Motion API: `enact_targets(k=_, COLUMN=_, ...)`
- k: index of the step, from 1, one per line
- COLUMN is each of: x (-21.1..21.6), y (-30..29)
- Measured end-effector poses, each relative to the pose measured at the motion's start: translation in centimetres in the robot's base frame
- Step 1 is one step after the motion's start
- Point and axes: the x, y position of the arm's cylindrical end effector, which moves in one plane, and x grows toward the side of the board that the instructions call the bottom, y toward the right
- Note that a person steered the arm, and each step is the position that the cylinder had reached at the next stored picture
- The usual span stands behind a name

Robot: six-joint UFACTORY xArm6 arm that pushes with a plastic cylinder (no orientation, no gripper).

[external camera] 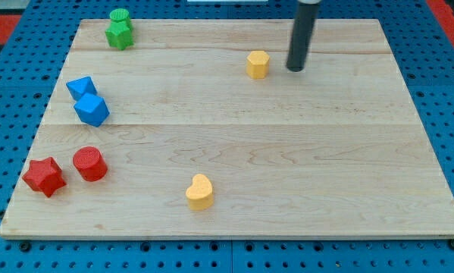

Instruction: Move the yellow hexagon right of the yellow heart

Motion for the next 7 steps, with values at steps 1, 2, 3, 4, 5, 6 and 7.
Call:
enact_targets(k=1, x=-2.8, y=-2.7)
enact_targets(k=2, x=-3.7, y=-5.5)
enact_targets(k=3, x=-4.9, y=-7.0)
enact_targets(k=4, x=-1.0, y=-6.9)
enact_targets(k=5, x=2.2, y=-10.2)
enact_targets(k=6, x=7.0, y=-12.8)
enact_targets(k=7, x=6.8, y=-12.7)
